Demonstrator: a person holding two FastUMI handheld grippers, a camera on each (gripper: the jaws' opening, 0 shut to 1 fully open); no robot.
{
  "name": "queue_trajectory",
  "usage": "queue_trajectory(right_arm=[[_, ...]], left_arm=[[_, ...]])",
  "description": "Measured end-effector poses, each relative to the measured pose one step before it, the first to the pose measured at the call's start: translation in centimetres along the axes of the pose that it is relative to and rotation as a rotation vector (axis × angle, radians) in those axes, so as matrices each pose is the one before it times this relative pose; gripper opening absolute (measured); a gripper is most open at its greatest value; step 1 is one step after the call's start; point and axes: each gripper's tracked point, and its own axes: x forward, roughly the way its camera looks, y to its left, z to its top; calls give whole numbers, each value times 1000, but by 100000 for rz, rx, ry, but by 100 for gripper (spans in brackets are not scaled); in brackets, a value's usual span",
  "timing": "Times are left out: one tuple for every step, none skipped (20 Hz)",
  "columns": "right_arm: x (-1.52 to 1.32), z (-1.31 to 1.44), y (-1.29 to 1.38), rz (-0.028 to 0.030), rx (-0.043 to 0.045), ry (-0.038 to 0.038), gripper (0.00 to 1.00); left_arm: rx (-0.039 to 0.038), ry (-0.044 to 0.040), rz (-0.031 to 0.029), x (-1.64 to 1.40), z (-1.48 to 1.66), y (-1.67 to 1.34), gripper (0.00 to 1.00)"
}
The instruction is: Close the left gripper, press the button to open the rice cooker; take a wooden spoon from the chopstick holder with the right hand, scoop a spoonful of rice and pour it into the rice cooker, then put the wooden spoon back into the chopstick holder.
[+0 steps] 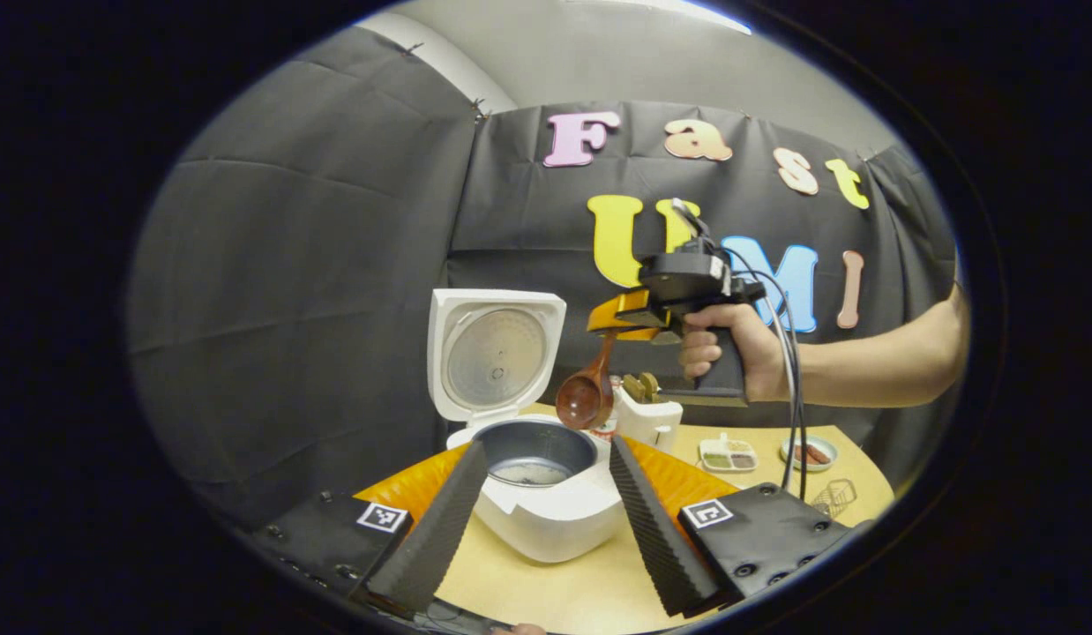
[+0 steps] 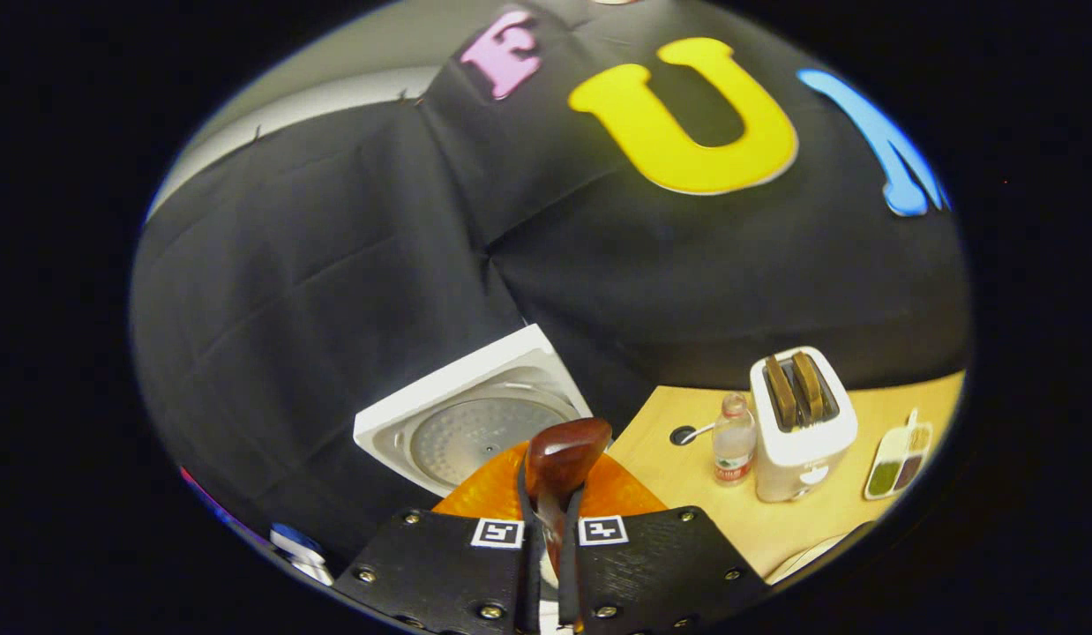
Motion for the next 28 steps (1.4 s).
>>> queue_trajectory(right_arm=[[-332, 24, -1366, -632, 6056, -716, 8], [-649, -90, -1213, -535, 4754, -1237, 8], [-1106, -57, -744, 58, 3777, -906, 8], [-1549, 162, -750, -94, 2997, -1151, 8], [-2132, 395, -575, -227, 2784, -1170, 9], [-1692, 532, -793, -763, 2762, -1151, 8], [-1653, 354, -685, -351, 2862, -1403, 9], [-1575, 540, -718, 13, 2396, -1508, 9], [-1412, 317, -779, -214, 2549, -1201, 9], [-1343, 258, -867, -329, 2424, -326, 9], [-1385, 18, -832, -668, 1798, -333, 8], [-1364, 380, -890, -852, 1385, -1186, 8], [-1318, 429, -607, -543, 1118, -1308, 9], [-1440, 475, -670, -648, 1056, -1582, 8], [-1383, 436, -633, -798, 465, -1802, 9], [-1458, 642, -861, -1245, 284, -2004, 8], [-1448, 621, -809, -1468, -173, -2119, 9], [-1613, 531, -1089, -1878, 272, -2153, 9], [-1488, 548, -1054, -2185, 429, -1832, 9], [-1429, 610, -1209, -2095, 771, -1646, 9], [-1770, 698, -1240, -1858, 1021, -1593, 8], [-1265, 621, -1213, -1593, 956, -1802, 8], [-1139, 459, -918, -1511, 913, -1656, 9], [-1034, 631, -1251, -1943, 1067, -1687, 9], [-939, 482, -1308, -2066, 1182, -1478, 8], [-828, 593, -1313, -2091, 1222, -1372, 8], [-686, 492, -1107, -1831, 918, -1568, 8], [-613, 525, -1197, -1843, 354, -1301, 8]], left_arm=[[121, 254, -317, -8, -2, -308, 99], [408, -188, -163, -108, 233, -287, 97], [212, -737, -478, -106, 301, -397, 99], [-168, -911, -1292, -103, 339, -555, 99], [-259, -637, -1265, -55, 382, -673, 96], [146, -223, -729, -62, 268, -444, 97], [109, -99, -841, 38, 75, -502, 97], [-210, -355, -1156, 4, 199, -535, 97], [-487, -100, -1241, 83, 243, -634, 97], [-451, -102, -1575, 117, 80, -719, 97], [44, -35, -1063, 372, 11, -618, 97], [315, -44, -592, 331, 131, -497, 97], [41, -75, -848, 86, 43, -487, 97], [-265, -307, -1151, 163, 237, -621, 97], [-266, -298, -1360, 30, 144, -767, 97], [139, -320, -1458, 87, 123, -728, 97], [349, 304, -1604, 267, -66, -756, 97], [190, 379, -1116, 282, 24, -614, 98], [-31, -313, -946, 260, 170, -497, 99], [-193, -484, -797, 172, 249, -511, 97], [-299, -267, -871, 209, 306, -715, 98], [-182, -212, -710, -21, 200, -564, 98], [18, -441, -790, 99, 196, -585, 98], [55, -222, -926, 44, 172, -563, 99], [75, 253, -854, 160, -47, -604, 98], [46, 545, -869, 137, -103, -510, 97], [167, 460, -844, 60, -40, -598, 97], [237, 572, -826, 115, 24, -526, 99]])
